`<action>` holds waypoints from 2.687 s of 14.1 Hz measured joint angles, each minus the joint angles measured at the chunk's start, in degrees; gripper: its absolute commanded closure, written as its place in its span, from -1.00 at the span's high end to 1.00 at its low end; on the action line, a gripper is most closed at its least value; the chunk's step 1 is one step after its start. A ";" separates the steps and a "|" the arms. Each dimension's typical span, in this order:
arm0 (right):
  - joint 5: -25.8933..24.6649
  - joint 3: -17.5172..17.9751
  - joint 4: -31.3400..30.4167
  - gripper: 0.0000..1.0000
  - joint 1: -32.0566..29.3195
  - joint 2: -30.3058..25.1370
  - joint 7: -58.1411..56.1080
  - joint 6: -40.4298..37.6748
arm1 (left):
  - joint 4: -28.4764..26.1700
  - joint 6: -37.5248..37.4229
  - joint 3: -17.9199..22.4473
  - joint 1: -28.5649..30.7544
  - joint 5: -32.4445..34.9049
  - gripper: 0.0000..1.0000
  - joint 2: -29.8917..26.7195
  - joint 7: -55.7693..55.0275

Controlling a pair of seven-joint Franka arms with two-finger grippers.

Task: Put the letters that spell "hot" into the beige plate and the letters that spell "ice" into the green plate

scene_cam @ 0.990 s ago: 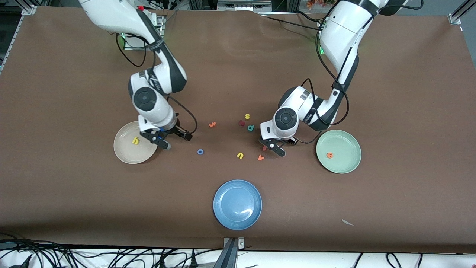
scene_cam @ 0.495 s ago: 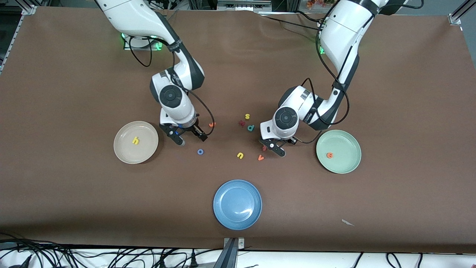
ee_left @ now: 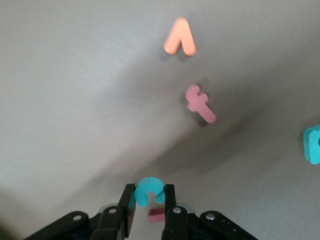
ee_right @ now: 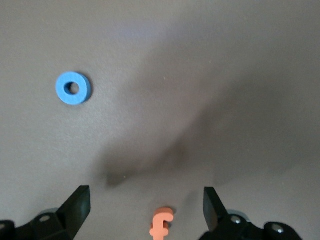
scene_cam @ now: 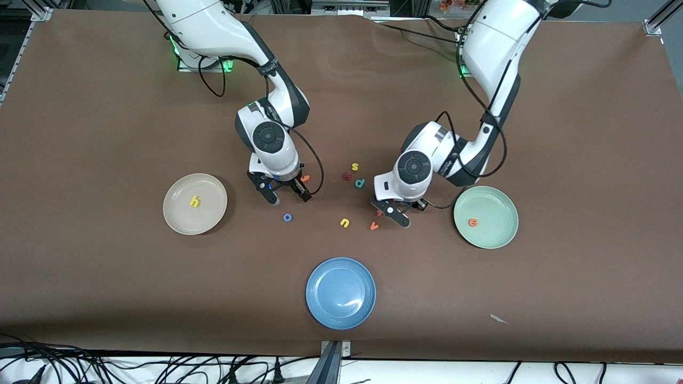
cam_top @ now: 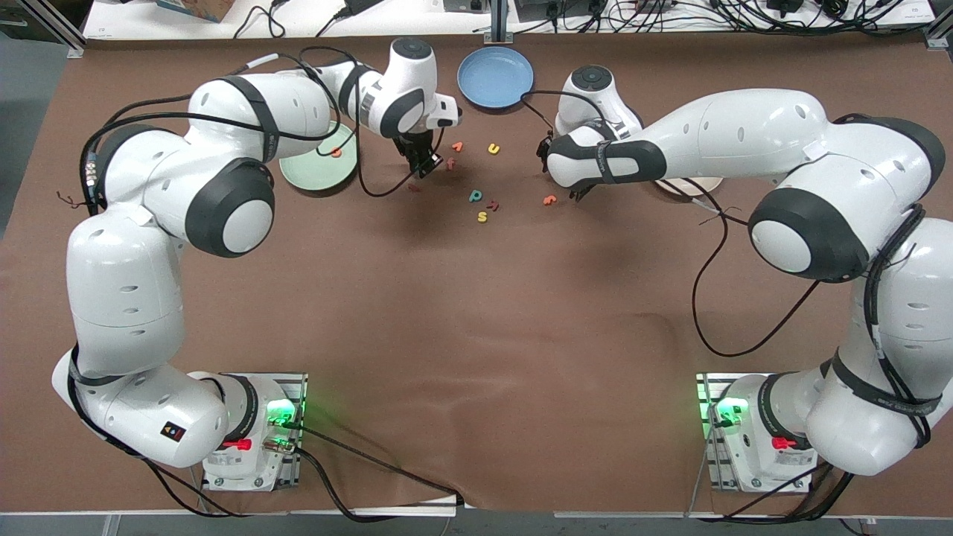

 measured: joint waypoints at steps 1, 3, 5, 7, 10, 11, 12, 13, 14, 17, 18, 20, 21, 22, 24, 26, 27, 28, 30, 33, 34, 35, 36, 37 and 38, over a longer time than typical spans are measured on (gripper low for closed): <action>0.02 0.09 0.02 0.99 0.25 0.21 0.41 0.00 | 0.28 -0.38 0.09 0.60 0.00 -0.76 -0.72 0.51; 0.11 0.27 0.03 0.99 0.92 0.46 1.27 0.00 | 0.45 -0.95 0.34 1.40 0.00 -0.76 -1.54 1.09; 0.30 0.32 0.04 0.99 1.55 0.54 1.88 0.00 | 0.90 -1.43 0.55 2.01 0.00 -0.77 -1.76 1.12; 0.84 0.34 0.05 0.98 2.18 0.59 1.93 0.00 | 1.91 -2.49 1.40 3.02 0.00 -0.79 -1.84 1.14; 0.99 0.35 0.04 0.95 2.78 0.86 2.45 0.00 | 2.29 -3.87 2.14 6.19 0.01 -0.93 -2.03 1.33; 1.00 0.35 0.03 0.91 2.89 0.97 2.47 0.00 | 2.29 -4.44 2.18 7.48 0.03 -0.93 -2.10 1.39; 1.00 0.35 -0.04 0.88 2.98 1.09 2.47 0.05 | 2.31 -4.93 2.20 8.62 0.03 -0.93 -2.17 1.49; 1.00 0.35 -0.16 0.81 3.02 1.24 2.46 0.40 | 2.35 -5.43 2.21 9.67 0.03 -0.99 -2.27 1.58; 1.00 0.35 -0.38 0.70 3.04 1.41 2.36 1.01 | 2.39 -5.77 2.23 10.51 0.11 -0.99 -2.37 1.67; 1.00 0.35 -0.76 0.37 3.04 1.54 1.89 2.20 | 2.42 -6.80 2.92 11.39 4.03 -0.97 -2.43 1.66; 1.00 0.35 -0.77 0.28 3.04 1.37 1.85 2.22 | 2.43 -6.96 3.34 11.82 4.39 -0.97 -2.42 1.66; 1.00 0.35 -0.75 0.08 3.05 1.26 1.74 2.23 | 2.40 -7.42 3.70 14.14 4.56 -0.95 -2.42 2.54; 1.00 0.35 -0.74 0.01 3.05 1.14 1.73 2.21 | 2.29 -7.52 3.78 15.72 4.56 -0.97 -2.40 3.96; 1.00 0.35 -0.75 -0.06 3.05 1.12 1.72 2.20 | 2.14 -7.56 3.82 17.34 4.56 -0.98 -2.32 5.48; 1.00 0.35 -0.74 -0.14 3.05 0.91 1.50 2.17 | 1.62 -7.61 3.80 19.89 4.56 -0.98 -1.95 7.18; 1.00 0.35 -0.76 -0.22 3.05 0.87 0.92 2.16 | 0.80 -7.61 3.72 20.38 4.56 -0.94 -1.06 7.43; 1.00 0.35 -0.76 -0.24 3.05 0.88 0.62 2.16 | 0.53 -7.60 3.49 20.30 4.56 -0.78 -0.45 7.41; 1.00 0.35 -0.76 -0.29 3.05 0.84 0.40 2.12 | 0.38 -7.59 3.21 20.15 4.56 0.06 0.17 7.35; 1.00 0.34 -0.76 -0.37 3.05 0.81 0.10 2.11 | 0.38 -7.54 2.92 19.87 4.56 1.00 0.70 7.34; 1.00 0.34 -0.77 -0.47 3.05 0.78 0.03 2.08 | 1.24 -7.54 2.80 19.85 4.56 1.00 0.37 7.37; 1.00 0.34 -0.77 -0.50 3.05 0.76 0.03 2.06 | 1.62 -7.68 2.62 19.81 4.56 1.00 -0.13 7.38; 1.00 0.34 -0.77 -0.54 3.05 0.75 0.02 2.05 | 1.88 -8.38 2.22 19.76 4.56 1.00 -0.95 7.39; 1.00 0.34 -0.78 -0.60 3.05 0.74 0.02 2.04 | 2.15 -9.46 1.46 19.71 4.56 1.00 -1.98 7.31; 1.00 0.34 -0.78 -0.64 3.05 0.73 0.02 2.04 | 2.32 -10.12 0.47 19.63 4.56 1.00 -3.01 6.60; 1.00 0.34 -0.78 -0.71 3.05 0.72 0.02 2.04 | 2.36 -10.57 -0.55 19.52 4.56 1.00 -3.99 5.18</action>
